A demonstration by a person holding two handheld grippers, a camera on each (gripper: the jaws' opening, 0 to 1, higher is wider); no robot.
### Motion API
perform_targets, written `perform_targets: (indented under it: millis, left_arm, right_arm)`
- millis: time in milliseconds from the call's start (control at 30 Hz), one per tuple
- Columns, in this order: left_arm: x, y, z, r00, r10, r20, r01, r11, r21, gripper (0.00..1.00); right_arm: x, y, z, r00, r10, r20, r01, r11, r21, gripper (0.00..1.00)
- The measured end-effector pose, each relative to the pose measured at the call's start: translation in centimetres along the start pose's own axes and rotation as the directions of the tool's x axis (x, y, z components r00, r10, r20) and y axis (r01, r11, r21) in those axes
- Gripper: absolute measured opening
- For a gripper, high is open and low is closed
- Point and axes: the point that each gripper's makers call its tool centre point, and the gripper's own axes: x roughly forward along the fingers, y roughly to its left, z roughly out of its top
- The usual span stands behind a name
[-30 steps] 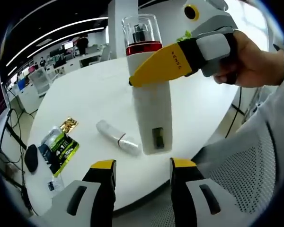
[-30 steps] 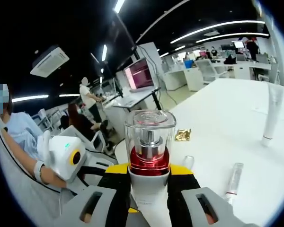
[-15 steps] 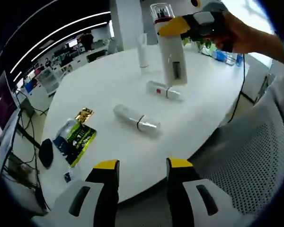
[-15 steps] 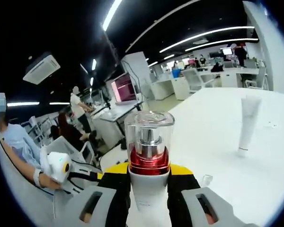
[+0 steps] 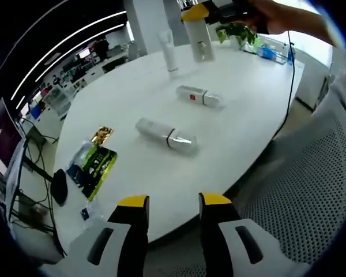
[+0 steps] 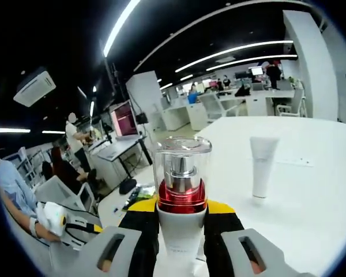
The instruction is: Arrange the skincare products in the storage area until every visible bottle or jar stands upright without overlapping.
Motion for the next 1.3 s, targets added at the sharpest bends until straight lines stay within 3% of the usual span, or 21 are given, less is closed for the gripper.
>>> perform_targets:
  millis: [200, 633, 1300]
  left_arm:
    - [0.0, 0.0, -0.1, 1.000, -0.002, -0.008, 0.002, 1.000, 0.009, 0.29]
    - [0.4, -0.7, -1.0, 0.998, -0.028, -0.056, 0.031, 0.998, 0.051, 0.26]
    - [0.7, -2.1, -1.7, 0.991, -0.093, -0.097, 0.100, 0.992, 0.074, 0.26]
  right_arm:
    - [0.0, -1.7, 0.0, 0.999, -0.037, -0.004, 0.037, 0.999, -0.014, 0.22]
    - [-0.6, -7.5, 0.0, 0.987, -0.161, -0.014, 0.160, 0.987, -0.020, 0.22]
    - [-0.6, -13.1, -0.2, 0.960, -0.280, -0.026, 0.278, 0.958, -0.066, 0.22]
